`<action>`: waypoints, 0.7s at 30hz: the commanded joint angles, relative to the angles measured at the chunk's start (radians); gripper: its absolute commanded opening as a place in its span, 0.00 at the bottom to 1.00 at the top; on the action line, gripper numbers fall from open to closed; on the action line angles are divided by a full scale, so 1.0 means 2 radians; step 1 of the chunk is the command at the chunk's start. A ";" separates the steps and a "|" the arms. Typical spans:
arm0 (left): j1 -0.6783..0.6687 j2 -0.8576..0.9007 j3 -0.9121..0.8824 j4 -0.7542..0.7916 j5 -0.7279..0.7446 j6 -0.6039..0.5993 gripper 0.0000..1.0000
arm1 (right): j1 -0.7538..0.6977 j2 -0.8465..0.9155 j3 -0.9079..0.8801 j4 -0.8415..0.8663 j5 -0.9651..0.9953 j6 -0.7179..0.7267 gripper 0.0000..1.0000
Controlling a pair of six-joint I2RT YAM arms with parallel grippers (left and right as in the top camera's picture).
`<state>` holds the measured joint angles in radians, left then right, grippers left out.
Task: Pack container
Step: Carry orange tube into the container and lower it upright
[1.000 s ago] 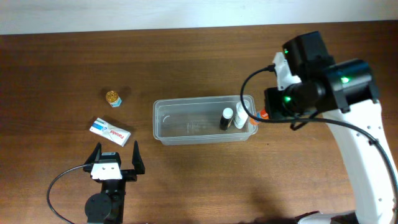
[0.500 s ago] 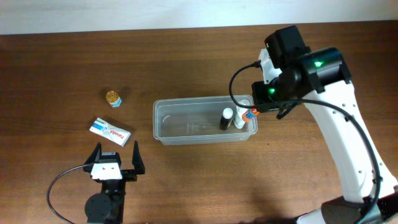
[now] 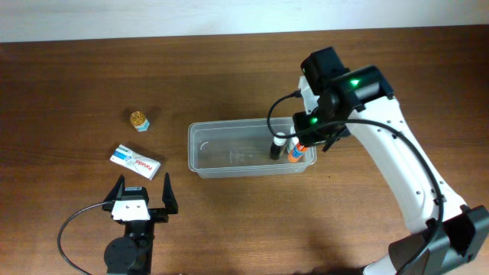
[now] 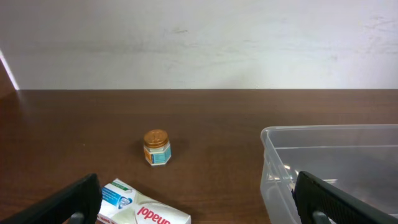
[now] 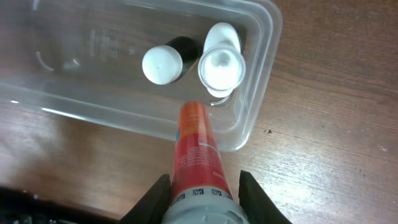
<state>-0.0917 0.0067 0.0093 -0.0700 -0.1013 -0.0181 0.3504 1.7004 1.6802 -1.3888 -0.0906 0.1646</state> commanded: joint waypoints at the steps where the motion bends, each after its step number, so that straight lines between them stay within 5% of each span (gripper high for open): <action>1: 0.002 0.000 0.000 -0.003 0.000 0.010 0.99 | 0.009 0.002 -0.019 0.011 0.027 0.016 0.27; 21: 0.002 0.000 0.000 -0.003 0.000 0.010 0.99 | 0.012 0.002 -0.111 0.103 0.070 0.024 0.27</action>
<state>-0.0917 0.0067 0.0093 -0.0700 -0.1013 -0.0181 0.3637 1.7012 1.4666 -1.1904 0.0078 0.1890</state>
